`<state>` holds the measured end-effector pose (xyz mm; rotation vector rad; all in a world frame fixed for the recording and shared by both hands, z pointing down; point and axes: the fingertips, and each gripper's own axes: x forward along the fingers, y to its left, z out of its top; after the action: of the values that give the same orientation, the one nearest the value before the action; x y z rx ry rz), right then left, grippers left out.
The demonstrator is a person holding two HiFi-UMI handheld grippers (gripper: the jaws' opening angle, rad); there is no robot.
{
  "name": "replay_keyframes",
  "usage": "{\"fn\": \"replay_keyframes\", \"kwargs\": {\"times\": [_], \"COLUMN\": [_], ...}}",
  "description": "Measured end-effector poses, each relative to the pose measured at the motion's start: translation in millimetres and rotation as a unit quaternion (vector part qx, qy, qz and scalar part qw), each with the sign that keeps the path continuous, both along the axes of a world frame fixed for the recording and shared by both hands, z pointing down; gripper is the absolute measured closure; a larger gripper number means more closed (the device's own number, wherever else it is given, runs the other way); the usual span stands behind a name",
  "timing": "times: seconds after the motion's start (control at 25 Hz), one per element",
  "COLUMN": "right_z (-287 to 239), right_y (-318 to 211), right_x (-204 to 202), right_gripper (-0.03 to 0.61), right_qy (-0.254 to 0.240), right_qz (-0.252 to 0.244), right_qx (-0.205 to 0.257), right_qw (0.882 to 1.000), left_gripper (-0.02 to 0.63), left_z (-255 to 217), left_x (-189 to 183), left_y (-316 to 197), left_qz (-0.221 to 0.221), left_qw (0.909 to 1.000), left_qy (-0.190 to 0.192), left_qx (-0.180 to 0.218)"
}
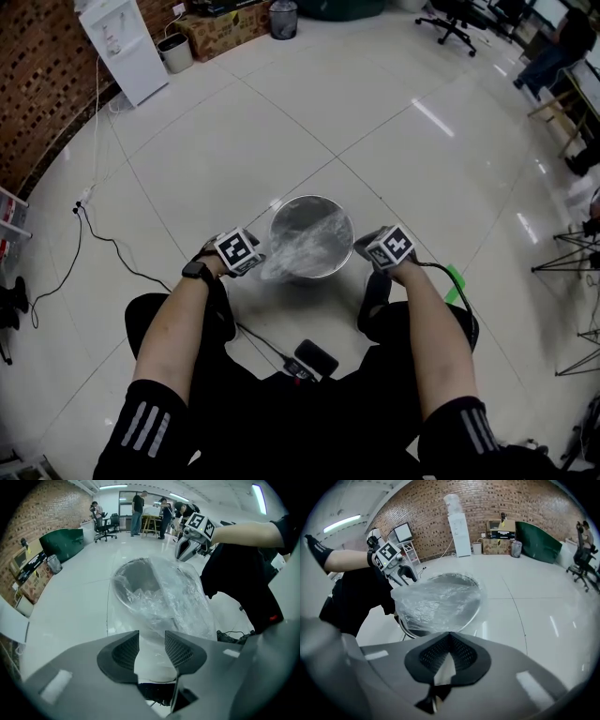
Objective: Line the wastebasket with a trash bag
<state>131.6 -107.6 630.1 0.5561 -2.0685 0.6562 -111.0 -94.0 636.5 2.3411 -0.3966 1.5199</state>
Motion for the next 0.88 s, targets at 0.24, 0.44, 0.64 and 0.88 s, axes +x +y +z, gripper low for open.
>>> {"fn": "replay_keyframes", "kwargs": {"times": [0.24,0.44,0.64,0.88], "right_z": [12,38,67,106], "right_y": [25,46,53,50], "right_x": [23,33,32,31], "right_gripper": [0.572,0.572,0.572,0.572], "right_qy": [0.048,0.093,0.116,0.138], "right_qz": [-0.022,-0.041,-0.066,-0.064], "right_qx": [-0.018,-0.049,-0.057,-0.067], "right_qw": [0.998,0.994,0.989,0.986], "left_gripper": [0.448,0.448,0.446,0.445], "left_z": [9,22,40,62], "left_x": [6,13,12,9], "left_y": [16,19,10,-6], "left_qz": [0.019,0.032,0.018,-0.008], "left_qw": [0.9997,0.9992,0.9987,0.9984], "left_qy": [-0.015,-0.022,-0.04,-0.039], "left_qx": [-0.006,0.011,0.028,0.04]}}
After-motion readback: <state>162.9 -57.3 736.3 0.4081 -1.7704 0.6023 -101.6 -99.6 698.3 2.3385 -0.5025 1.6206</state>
